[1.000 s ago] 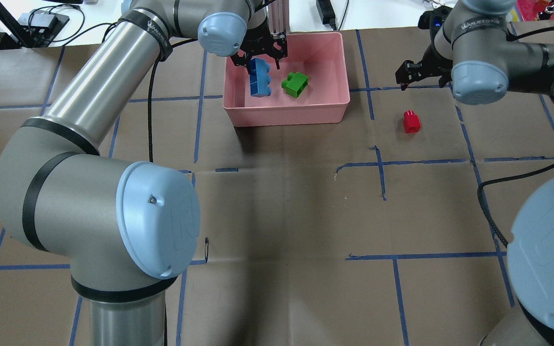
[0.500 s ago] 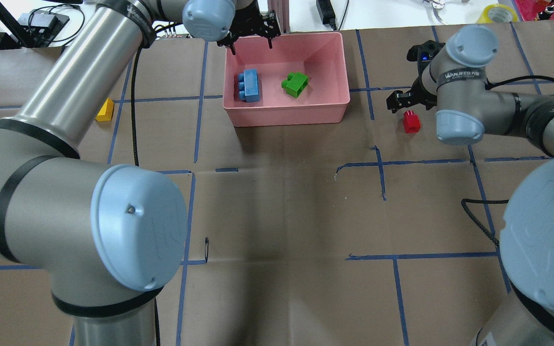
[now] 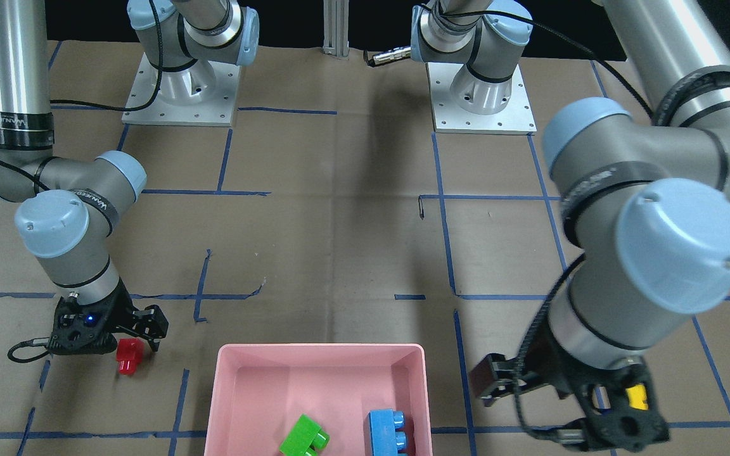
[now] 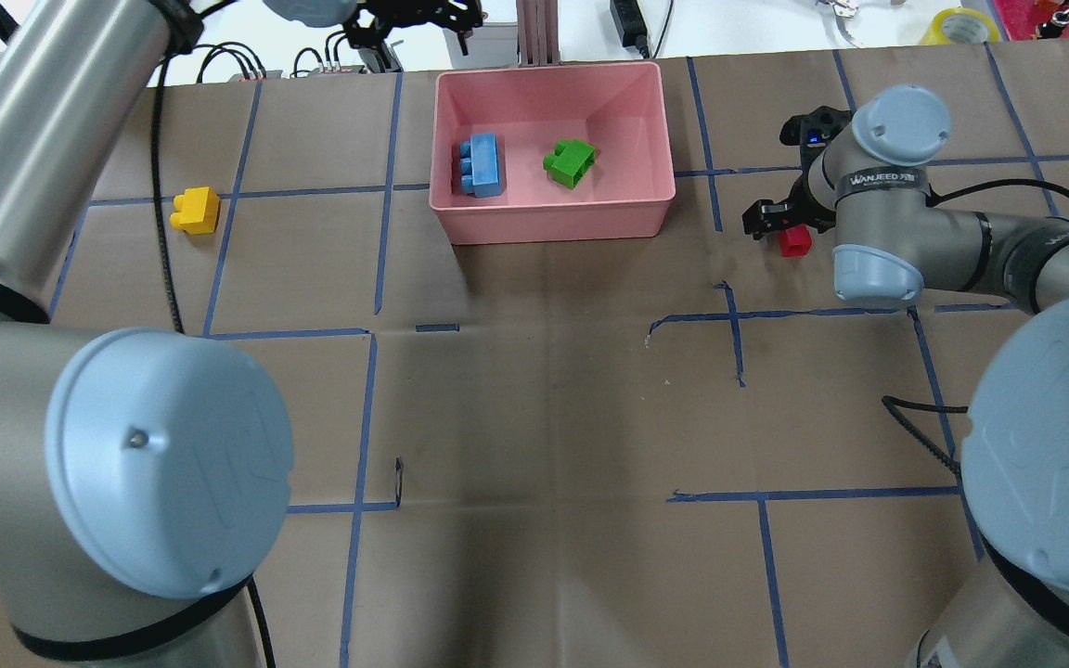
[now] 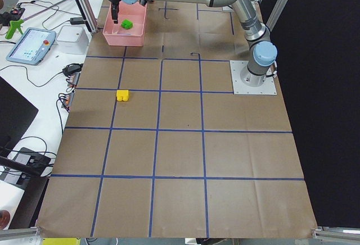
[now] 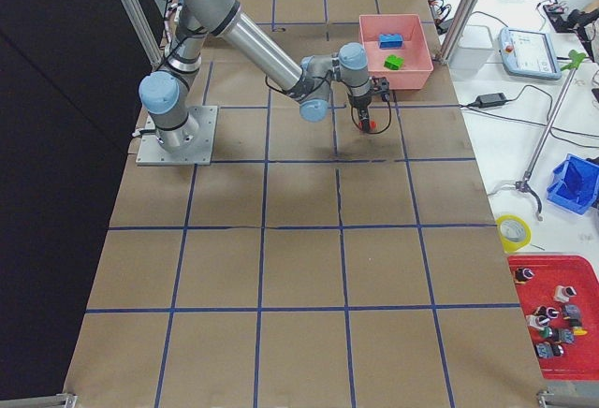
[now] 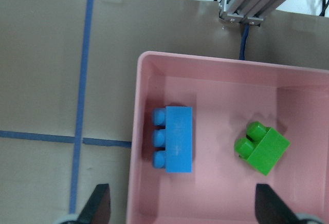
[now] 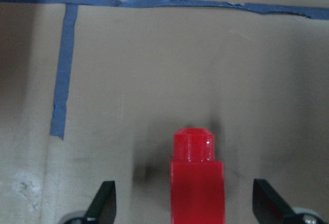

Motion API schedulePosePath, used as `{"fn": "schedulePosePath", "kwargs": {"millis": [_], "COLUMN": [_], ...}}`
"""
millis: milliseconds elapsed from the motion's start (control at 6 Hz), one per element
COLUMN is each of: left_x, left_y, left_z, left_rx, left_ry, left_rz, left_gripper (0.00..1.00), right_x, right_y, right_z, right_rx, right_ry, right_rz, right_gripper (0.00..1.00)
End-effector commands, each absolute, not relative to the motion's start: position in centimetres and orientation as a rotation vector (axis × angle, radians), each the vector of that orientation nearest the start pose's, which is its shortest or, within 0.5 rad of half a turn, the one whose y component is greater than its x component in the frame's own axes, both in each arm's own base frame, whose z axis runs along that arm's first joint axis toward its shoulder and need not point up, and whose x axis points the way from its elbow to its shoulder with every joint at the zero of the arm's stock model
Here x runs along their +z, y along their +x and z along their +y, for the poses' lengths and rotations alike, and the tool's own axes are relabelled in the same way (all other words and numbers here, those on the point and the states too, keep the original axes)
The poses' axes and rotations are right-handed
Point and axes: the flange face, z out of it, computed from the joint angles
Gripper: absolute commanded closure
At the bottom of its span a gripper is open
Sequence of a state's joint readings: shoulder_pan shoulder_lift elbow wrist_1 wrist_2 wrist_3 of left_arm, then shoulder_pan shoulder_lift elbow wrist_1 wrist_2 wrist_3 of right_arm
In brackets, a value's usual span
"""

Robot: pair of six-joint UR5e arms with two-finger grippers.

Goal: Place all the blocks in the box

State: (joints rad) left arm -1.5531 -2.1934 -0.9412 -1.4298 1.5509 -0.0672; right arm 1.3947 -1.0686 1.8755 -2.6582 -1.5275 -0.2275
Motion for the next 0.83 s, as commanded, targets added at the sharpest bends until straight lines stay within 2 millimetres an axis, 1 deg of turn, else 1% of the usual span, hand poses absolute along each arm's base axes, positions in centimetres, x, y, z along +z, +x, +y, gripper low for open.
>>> {"fn": "schedulePosePath", "kwargs": {"millis": [0,167,333,500,667], "left_x": [41.5,40.4,39.3,38.6,38.0], "left_y": [-1.6,4.0,10.0,13.1,16.2], "left_z": [-76.1,-76.1,-75.4,-75.1,-74.6], "left_rx": [-0.190,-0.161,-0.135,-0.129,-0.117], "left_ry": [-0.124,-0.138,-0.248,-0.311,-0.364], "left_rz": [3.136,3.138,3.138,3.129,3.123], "left_gripper": [0.01,0.01,0.01,0.01,0.01], "right_x": [18.4,17.9,17.9,19.6,24.4], "right_y": [2.2,2.4,2.4,2.2,2.1], "right_z": [-61.3,-60.9,-60.7,-61.0,-61.0], "right_rx": [-0.431,-0.372,-0.346,-0.347,-0.284], "right_ry": [-0.085,-0.087,-0.086,-0.085,-0.100], "right_rz": [3.130,3.129,3.125,3.120,3.118], "right_gripper": [0.33,0.61,0.82,0.93,0.94]}}
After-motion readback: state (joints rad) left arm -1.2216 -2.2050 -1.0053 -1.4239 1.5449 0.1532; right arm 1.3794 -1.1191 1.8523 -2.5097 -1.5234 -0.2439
